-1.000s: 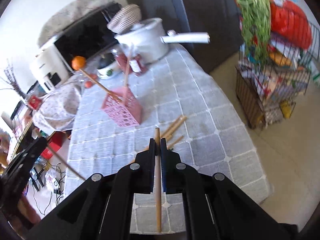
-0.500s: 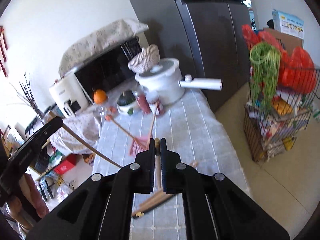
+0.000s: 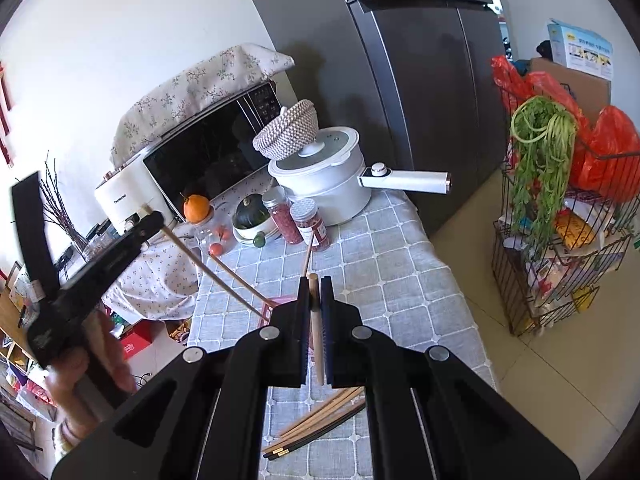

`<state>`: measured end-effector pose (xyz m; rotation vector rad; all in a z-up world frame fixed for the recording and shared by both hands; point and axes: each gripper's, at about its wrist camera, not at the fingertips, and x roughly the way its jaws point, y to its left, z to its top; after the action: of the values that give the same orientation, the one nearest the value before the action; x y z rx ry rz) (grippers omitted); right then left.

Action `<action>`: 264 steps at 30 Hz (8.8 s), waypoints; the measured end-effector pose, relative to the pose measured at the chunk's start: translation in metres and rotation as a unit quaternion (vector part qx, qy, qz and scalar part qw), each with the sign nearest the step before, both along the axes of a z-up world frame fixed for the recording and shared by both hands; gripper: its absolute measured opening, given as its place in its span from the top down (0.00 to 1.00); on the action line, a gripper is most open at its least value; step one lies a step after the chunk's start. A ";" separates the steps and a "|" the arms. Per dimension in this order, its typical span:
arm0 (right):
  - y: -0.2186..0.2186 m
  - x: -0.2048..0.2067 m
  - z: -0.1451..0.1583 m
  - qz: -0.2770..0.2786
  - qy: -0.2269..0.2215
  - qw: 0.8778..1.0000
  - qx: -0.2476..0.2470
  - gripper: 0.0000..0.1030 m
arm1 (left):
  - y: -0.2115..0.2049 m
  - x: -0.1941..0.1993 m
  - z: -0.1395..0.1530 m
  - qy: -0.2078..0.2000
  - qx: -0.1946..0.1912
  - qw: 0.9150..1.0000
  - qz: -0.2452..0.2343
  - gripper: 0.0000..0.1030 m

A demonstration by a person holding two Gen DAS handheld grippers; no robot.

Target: Organize utensils

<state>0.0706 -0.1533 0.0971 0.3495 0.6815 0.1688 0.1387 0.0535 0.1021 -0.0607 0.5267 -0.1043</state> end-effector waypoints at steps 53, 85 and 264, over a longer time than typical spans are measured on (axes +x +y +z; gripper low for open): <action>0.088 0.063 -0.044 0.009 -0.037 0.995 -0.088 0.77 | 0.062 -0.053 -0.075 0.058 -0.090 0.994 0.030 0.74; -0.066 -0.041 -0.163 -0.218 0.042 0.968 -0.120 0.06 | -0.066 -0.057 -0.169 0.196 0.047 0.975 -0.089 0.07; 0.021 0.039 0.009 0.050 -0.009 0.999 0.020 0.92 | 0.212 0.099 -0.266 0.332 -0.282 0.853 0.287 0.74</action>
<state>0.1094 -0.1323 0.1056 0.3511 0.6794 0.2806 0.2374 0.2653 -0.1642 -0.8527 1.1378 0.3714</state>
